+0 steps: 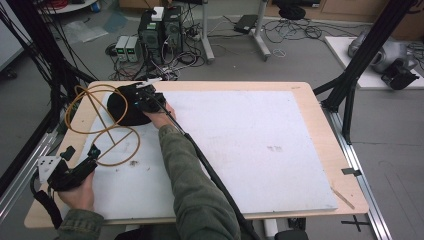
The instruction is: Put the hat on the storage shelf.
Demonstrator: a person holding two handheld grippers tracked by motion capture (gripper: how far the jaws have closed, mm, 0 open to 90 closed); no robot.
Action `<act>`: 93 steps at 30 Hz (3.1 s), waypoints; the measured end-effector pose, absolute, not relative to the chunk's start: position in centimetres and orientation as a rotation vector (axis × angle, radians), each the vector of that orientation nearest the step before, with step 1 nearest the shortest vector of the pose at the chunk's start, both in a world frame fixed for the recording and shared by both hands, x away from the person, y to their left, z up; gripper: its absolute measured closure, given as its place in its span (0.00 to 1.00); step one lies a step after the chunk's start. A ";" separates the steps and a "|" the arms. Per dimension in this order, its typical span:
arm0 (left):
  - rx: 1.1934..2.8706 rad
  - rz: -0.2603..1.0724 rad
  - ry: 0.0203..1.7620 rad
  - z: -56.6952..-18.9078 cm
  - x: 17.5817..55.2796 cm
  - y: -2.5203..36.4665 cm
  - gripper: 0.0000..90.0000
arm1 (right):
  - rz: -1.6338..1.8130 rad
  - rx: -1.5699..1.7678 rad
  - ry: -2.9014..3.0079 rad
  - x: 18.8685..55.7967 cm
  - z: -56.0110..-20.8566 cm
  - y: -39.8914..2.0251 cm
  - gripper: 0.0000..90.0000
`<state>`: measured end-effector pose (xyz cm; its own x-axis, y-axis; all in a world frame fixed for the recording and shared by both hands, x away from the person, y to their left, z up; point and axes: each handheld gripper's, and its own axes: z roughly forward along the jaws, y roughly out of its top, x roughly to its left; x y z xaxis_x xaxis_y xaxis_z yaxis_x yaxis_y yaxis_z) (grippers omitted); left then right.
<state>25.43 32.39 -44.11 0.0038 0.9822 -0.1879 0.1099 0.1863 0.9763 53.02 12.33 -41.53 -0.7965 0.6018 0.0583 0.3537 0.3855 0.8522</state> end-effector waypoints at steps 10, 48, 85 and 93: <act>1.159 0.989 1.349 -44.0 25.5 32.1 0.24 | 1.357 0.908 2.353 52.9 -40.8 11.7 0.98; 1.164 0.976 1.335 -44.0 25.7 31.6 0.24 | 1.529 0.801 2.161 50.8 -34.6 8.4 0.98; 1.165 0.989 1.333 -43.9 25.6 31.6 0.25 | 1.817 0.717 1.865 47.8 -27.0 2.6 0.98; 1.161 0.994 1.332 -43.9 25.6 31.6 0.25 | 1.939 0.656 1.813 46.3 -25.8 2.5 0.98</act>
<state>25.57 31.57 -43.89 0.0318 0.9822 -0.1850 0.1024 0.1809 0.9782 46.34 2.46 -25.85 -0.8079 0.5859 0.0636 0.0241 -0.0751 0.9969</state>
